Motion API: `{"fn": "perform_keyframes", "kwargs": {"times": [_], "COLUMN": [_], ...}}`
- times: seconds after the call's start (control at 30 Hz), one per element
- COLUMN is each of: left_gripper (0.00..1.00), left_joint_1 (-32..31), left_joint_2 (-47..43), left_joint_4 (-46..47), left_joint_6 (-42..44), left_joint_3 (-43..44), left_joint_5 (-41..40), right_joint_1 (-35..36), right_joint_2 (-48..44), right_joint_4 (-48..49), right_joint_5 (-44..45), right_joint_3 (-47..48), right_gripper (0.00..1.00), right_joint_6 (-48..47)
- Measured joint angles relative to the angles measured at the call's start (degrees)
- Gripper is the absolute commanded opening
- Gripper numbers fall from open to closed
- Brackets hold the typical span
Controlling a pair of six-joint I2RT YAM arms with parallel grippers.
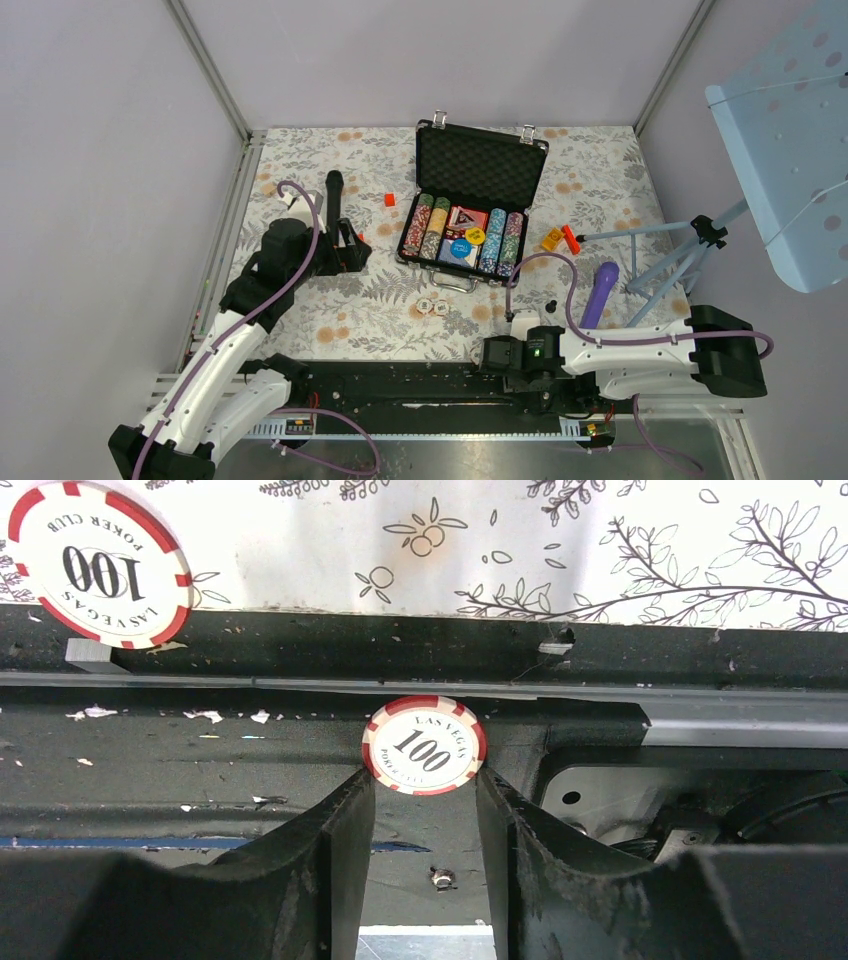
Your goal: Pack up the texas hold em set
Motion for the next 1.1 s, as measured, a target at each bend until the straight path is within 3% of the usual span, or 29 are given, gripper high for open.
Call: {"fn": "perform_keyframes", "kwargs": {"times": [0.77, 1.1], "left_gripper": [0.99, 0.99], "left_joint_1": [0.0, 0.0], "left_joint_2": [0.0, 0.1], "left_joint_4": [0.0, 0.0], "left_joint_6": [0.0, 0.0], "left_joint_3": [0.0, 0.0], "left_joint_5": [0.0, 0.0], "right_joint_1": [0.2, 0.2], "right_joint_2": [-2.2, -1.9], "right_joint_4": [-0.5, -0.2], "right_joint_5": [5.4, 6.1], "right_joint_3": [3.0, 1.8], "right_gripper": [0.5, 0.66], "right_joint_6": [-3.5, -2.8]}}
